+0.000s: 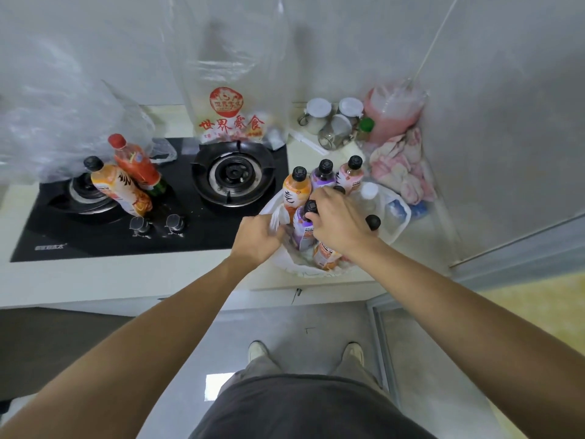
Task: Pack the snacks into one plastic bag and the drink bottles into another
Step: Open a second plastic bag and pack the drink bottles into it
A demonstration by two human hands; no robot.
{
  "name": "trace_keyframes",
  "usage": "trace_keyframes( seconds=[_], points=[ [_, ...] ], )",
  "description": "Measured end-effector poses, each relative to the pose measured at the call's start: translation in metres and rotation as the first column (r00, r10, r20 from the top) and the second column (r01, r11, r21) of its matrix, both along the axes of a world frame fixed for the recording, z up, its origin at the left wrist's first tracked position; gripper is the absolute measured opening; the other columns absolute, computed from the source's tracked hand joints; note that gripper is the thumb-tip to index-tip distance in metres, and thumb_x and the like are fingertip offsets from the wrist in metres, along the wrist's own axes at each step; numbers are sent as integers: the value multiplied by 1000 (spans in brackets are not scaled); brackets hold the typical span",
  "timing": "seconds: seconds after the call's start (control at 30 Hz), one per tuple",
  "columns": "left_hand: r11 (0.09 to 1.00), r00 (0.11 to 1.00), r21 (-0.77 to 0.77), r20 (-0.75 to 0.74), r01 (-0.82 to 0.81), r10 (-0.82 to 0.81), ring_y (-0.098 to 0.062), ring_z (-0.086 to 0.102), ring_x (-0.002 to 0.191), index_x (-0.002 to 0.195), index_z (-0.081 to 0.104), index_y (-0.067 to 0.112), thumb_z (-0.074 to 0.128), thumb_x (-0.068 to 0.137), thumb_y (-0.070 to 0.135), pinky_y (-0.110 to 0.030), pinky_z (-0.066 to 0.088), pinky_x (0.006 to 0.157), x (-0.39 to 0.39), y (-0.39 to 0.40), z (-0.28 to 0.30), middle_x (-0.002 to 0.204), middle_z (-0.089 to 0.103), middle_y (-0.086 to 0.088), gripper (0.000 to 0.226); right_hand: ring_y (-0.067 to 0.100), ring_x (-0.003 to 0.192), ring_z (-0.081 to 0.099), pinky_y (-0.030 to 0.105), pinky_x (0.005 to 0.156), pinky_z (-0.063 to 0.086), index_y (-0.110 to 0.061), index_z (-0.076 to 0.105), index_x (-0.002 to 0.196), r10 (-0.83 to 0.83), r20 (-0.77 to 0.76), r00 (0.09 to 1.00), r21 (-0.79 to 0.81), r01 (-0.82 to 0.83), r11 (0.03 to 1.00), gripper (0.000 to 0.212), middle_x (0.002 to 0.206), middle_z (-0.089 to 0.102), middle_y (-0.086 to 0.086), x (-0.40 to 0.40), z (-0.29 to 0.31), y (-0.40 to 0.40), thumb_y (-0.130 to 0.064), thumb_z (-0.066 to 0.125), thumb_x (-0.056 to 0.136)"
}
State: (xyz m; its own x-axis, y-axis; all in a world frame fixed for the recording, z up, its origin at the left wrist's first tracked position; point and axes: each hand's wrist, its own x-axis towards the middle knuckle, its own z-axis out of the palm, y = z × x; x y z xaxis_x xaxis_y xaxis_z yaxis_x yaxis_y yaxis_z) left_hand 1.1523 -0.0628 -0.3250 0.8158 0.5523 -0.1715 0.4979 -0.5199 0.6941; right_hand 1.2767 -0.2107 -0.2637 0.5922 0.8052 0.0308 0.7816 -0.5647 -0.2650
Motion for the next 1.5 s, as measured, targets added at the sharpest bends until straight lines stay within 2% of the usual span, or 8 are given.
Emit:
trace_keyframes(
  seconds=[0.13,0.63,0.9,1.1,1.23,1.3,1.4,1.5],
  points=[
    [994,997,-86,44,-62,66,-9,43,53,65,51,24,60,89,36,-22,35,52,1,-6,6,58,54,1,29,38,101,64,39,74,42,-8,55,116,79,-13,997,-18,-80,997,31,110,63,12,12,5,0,-27,66,94],
    [939,959,-268,126,-214,255,-30,71,80,103,50,24,76,90,30,-48,56,79,22,-30,34,83,71,-13,30,20,88,66,42,73,56,-19,68,106,241,-75,968,160,-227,961,29,101,66,-5,44,24,-21,-45,65,94],
    [947,950,-132,71,-292,303,-23,60,75,98,56,15,74,91,35,-42,51,69,37,-36,42,85,68,-10,28,17,80,67,33,66,53,-15,68,97,39,52,998,299,-53,953,23,97,68,-3,107,26,-69,-35,58,100],
    [955,955,-81,65,-285,290,-20,70,70,97,55,16,58,101,24,-39,53,64,47,-39,48,75,69,-1,10,37,113,62,41,86,50,-7,64,119,-244,30,969,-56,245,968,36,123,66,13,154,-13,-108,-32,63,93],
    [954,955,-66,32,-291,294,-22,69,66,105,60,16,47,102,9,-44,60,63,46,-36,49,77,71,-2,15,32,97,64,34,69,46,-8,64,99,-485,-303,821,-257,419,871,34,108,68,11,159,-46,-123,-40,68,88],
    [952,954,-71,9,-298,300,-18,66,61,110,64,12,42,103,4,-25,53,49,44,-36,52,86,73,-4,24,25,78,63,29,62,44,-8,66,88,-543,-525,655,-254,488,835,26,93,71,8,159,-57,-128,-34,72,86],
    [944,946,-75,39,-320,323,-16,66,51,113,67,9,40,103,-2,-12,43,42,39,-34,57,103,72,-3,31,26,74,67,39,83,57,-9,68,75,-469,-788,399,-138,629,765,13,71,66,6,159,-60,-127,-16,72,85],
    [928,923,-82,98,-365,372,-15,69,51,121,67,10,37,106,2,-13,44,46,36,-29,64,102,72,-4,34,20,60,66,40,88,53,-9,73,92,-308,-900,308,2,710,704,13,59,54,1,160,-41,-119,-18,65,97]
  ],
)
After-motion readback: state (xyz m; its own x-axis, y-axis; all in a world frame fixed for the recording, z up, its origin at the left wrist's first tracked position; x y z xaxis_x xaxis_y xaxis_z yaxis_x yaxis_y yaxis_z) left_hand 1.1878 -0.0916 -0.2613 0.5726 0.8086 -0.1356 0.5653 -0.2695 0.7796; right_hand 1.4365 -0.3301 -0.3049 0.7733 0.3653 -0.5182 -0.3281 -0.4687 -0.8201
